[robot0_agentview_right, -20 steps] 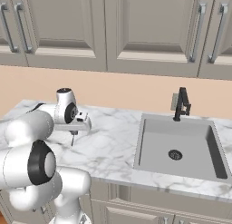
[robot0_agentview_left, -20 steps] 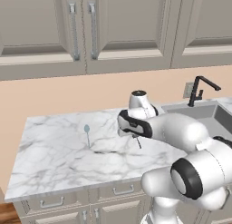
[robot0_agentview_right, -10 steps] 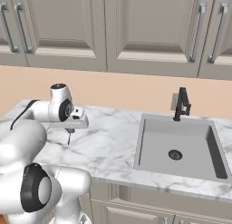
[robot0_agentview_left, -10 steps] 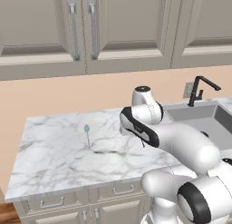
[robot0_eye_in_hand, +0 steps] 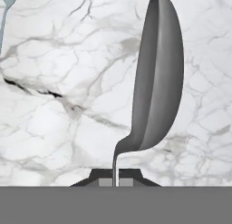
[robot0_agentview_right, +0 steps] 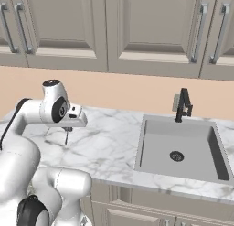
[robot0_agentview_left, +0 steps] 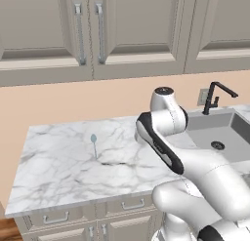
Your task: Organize the utensils by type. Pick up the wooden spoons from the counter and place them in the open cabinet. Then pick up the metallic utensils from the counter and place them in the open drawer.
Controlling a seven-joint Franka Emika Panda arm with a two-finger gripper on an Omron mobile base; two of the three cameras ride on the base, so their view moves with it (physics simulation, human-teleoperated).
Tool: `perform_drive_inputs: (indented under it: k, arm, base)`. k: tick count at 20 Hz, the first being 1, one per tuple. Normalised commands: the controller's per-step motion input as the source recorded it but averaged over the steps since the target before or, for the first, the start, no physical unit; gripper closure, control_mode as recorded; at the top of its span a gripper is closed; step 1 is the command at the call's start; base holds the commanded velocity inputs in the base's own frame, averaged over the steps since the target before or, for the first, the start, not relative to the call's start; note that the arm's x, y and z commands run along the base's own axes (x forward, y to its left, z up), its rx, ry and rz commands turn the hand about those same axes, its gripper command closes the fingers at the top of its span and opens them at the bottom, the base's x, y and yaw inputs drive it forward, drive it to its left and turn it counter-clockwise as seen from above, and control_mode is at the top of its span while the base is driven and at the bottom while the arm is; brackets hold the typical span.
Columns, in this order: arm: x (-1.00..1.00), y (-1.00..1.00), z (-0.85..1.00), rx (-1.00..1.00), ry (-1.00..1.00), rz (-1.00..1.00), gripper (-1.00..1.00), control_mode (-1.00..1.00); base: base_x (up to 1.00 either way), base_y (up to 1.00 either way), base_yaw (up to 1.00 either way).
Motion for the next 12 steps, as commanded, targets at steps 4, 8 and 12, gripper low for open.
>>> perform_drive_inputs:
  k: [4,8,12]
  arm:
    - [-0.39,-0.11,0.45,0.0,-0.06,0.0,1.0,-1.0]
    - [-0.35,-0.13,0.48,0.0,-0.06,0.0,1.0,-1.0]
    - [-0.42,-0.14,0.53,0.0,-0.05,0.0,1.0,-1.0]
  base:
    - [0.0,0.0,0.0]
    - [0.0,0.0,0.0]
    - [0.0,0.0,0.0]
